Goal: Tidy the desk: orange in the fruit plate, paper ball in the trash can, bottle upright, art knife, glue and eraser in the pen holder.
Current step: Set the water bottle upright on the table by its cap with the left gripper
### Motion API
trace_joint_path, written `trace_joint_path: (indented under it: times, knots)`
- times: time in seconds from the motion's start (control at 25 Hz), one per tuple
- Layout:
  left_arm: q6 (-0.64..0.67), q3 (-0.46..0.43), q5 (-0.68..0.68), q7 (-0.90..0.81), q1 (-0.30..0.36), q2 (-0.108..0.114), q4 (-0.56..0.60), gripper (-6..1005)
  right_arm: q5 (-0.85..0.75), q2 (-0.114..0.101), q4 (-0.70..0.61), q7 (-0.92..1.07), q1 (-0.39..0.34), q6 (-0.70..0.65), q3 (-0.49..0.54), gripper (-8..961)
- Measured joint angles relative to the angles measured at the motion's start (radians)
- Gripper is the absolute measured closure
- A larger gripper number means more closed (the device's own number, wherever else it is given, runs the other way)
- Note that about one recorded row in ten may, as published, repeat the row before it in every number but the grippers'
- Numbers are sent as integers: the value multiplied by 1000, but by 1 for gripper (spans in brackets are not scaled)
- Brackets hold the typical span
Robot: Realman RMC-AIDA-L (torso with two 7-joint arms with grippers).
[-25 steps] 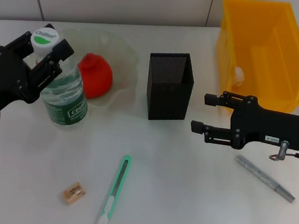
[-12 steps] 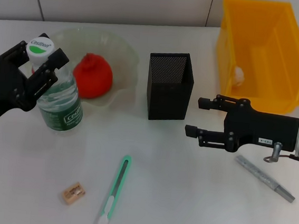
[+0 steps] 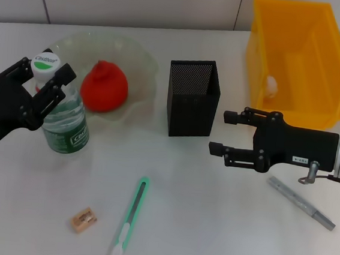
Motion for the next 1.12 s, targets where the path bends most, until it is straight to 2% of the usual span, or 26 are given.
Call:
trace_joint_path:
  times: [0.56, 1.12]
  knots:
    - [-10, -42, -7, 53, 29, 0, -39, 554, 0, 0, 11, 0, 16, 5, 0, 185]
    - [-55, -44, -7, 78, 37, -3, -53, 554, -1, 0, 11, 10, 28, 31, -22, 184]
